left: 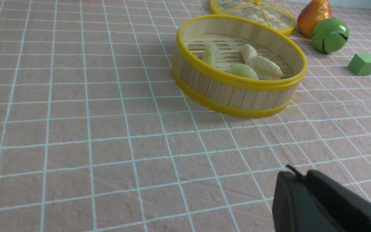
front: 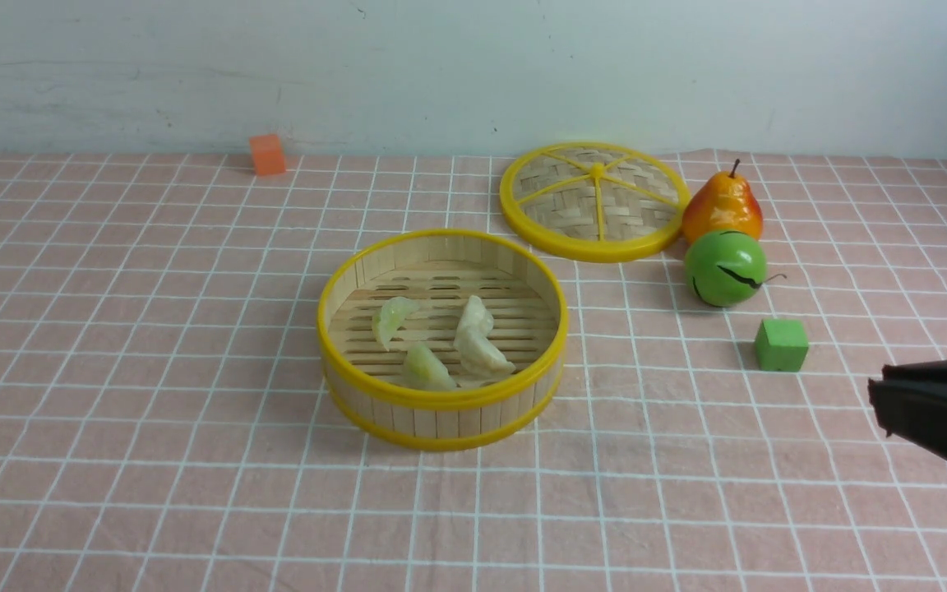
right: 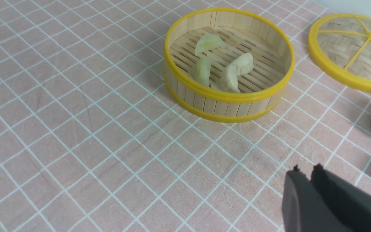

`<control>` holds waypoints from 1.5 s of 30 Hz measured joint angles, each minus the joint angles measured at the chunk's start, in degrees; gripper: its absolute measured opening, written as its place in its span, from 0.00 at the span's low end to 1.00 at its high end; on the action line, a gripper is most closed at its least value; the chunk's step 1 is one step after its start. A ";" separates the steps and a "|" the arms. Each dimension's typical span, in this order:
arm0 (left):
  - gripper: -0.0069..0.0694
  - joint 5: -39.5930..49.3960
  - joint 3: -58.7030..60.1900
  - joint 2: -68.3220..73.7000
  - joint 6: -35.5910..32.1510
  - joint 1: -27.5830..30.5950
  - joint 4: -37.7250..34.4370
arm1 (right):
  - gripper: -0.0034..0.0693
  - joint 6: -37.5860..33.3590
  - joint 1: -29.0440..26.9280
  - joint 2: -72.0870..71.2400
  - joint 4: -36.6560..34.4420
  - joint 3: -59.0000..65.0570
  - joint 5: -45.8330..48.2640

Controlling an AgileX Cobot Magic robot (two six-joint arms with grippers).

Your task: Put the dumplings into the steamer on the table with the pink tablecloth.

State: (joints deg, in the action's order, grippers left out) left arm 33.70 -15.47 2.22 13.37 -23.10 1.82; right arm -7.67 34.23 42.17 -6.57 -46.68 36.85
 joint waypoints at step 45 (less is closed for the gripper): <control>0.19 -0.20 0.00 0.00 0.00 0.00 0.00 | 0.02 17.86 -35.75 -42.68 10.16 47.70 -15.36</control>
State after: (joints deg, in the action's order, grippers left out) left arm 33.51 -15.47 2.22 13.37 -23.10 1.82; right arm 10.19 -1.52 -0.51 3.59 1.03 21.49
